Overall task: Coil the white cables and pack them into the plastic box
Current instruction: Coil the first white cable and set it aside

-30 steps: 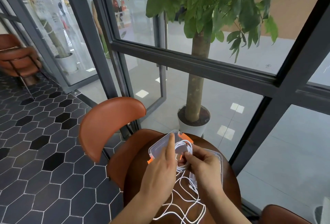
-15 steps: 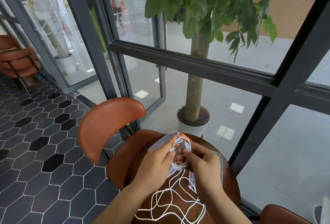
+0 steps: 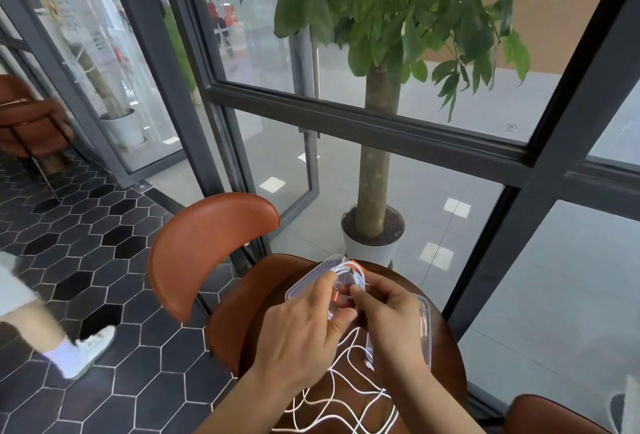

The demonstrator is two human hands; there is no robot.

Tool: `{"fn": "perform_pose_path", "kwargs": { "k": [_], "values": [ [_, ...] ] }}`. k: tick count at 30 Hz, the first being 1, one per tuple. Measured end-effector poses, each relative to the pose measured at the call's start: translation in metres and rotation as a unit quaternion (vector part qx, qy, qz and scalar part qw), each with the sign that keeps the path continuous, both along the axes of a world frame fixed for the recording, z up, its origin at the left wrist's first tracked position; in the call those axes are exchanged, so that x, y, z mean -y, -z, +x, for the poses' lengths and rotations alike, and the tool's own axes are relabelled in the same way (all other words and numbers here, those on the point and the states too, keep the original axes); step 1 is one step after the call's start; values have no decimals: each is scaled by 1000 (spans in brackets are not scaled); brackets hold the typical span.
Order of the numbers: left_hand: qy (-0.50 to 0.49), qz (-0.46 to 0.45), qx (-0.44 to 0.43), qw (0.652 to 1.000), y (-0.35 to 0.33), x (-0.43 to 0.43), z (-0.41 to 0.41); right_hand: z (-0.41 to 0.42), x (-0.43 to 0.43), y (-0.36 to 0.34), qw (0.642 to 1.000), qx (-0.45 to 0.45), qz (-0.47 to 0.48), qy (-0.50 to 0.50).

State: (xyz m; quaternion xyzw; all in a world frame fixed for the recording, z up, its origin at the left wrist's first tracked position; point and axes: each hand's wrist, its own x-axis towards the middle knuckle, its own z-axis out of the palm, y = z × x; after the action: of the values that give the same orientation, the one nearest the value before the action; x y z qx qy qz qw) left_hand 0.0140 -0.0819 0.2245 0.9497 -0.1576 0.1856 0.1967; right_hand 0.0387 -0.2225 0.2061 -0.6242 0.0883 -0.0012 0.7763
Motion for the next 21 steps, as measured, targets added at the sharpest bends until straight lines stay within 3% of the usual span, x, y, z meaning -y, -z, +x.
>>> {"fn": "perform_pose_path", "kwargs": {
  "k": [4, 9, 13, 21],
  "values": [
    [-26, -35, -70, 997, -3, 0, -1, -3, -2, 5, 1000, 15, -17, -1],
    [-86, -49, -159, 982, -8, -1, 10, -10, -4, 3, 996, 10, 78, -43],
    [-90, -46, -140, 985, -11, -6, 10, -13, -7, 1, 994, 11, 102, -49],
    [-71, -228, -22, 971, 3, -4, -1, -12, -12, -2, 996, 7, 93, -5]
  ]
}}
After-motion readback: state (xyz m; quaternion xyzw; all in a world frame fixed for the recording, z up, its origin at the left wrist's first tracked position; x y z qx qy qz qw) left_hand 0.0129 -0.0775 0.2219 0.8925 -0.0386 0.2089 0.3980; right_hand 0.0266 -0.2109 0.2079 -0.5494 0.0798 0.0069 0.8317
